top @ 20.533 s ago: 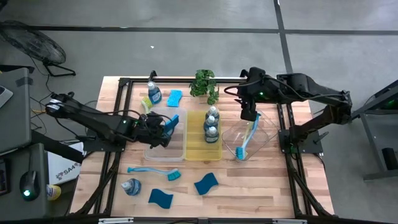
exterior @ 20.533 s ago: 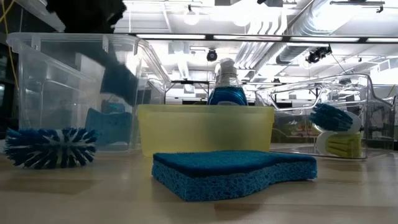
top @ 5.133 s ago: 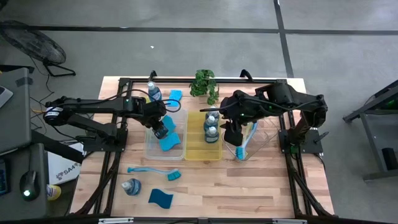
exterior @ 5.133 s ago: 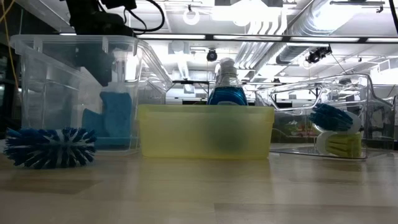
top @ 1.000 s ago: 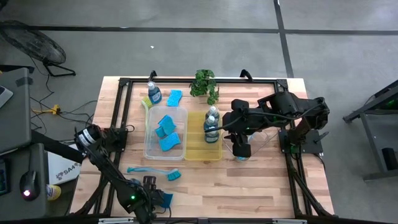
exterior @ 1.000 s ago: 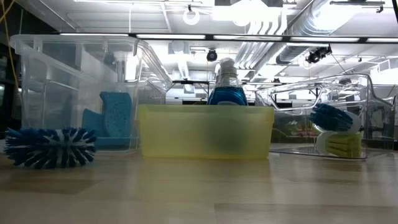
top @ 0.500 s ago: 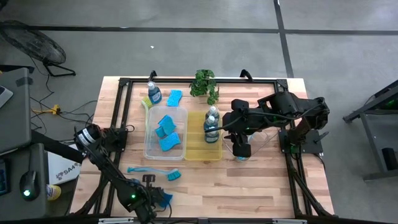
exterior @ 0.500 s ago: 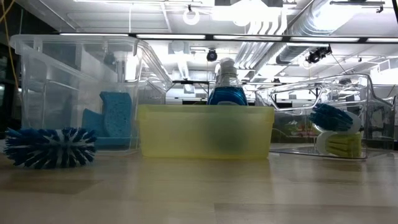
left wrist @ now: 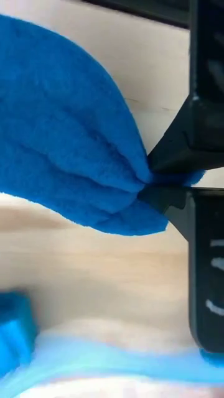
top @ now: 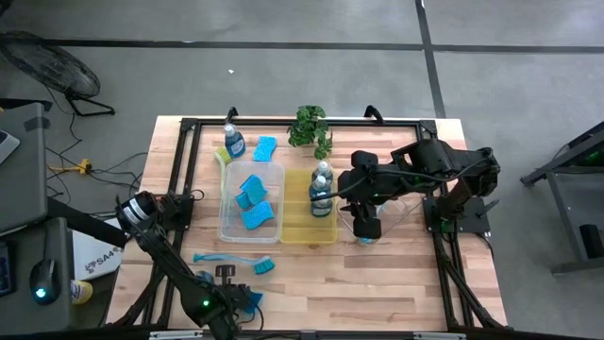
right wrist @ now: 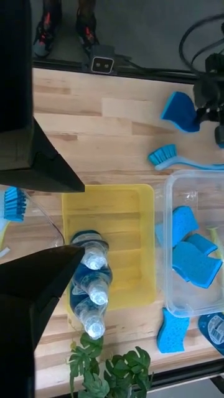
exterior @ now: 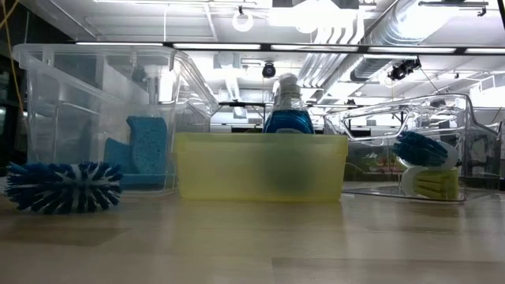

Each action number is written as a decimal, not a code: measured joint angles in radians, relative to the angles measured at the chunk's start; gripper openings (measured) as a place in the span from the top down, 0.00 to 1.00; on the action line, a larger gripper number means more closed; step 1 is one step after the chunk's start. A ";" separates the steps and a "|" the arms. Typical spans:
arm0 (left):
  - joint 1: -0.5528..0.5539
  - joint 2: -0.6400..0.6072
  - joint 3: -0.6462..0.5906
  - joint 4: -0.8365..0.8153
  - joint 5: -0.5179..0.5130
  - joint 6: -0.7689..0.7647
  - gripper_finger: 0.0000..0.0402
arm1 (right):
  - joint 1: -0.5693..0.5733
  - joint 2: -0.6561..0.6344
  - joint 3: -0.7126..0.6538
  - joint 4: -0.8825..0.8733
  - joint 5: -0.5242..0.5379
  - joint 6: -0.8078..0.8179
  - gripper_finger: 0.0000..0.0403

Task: Pick & Place Kitchen Sink Supplies
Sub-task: Put the blue sponge into the white bin

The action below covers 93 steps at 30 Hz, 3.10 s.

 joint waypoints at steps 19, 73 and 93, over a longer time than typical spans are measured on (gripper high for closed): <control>0.000 -0.005 0.371 -0.249 -0.073 0.061 0.97 | 0.000 0.000 0.000 0.008 0.015 -0.018 0.65; 0.746 -0.220 0.386 0.189 0.344 0.881 0.98 | 0.232 -0.108 0.000 -0.042 0.228 -0.065 0.65; 0.925 -0.535 0.003 0.769 0.543 0.877 0.98 | 0.267 -0.111 0.000 0.122 0.404 -0.048 0.65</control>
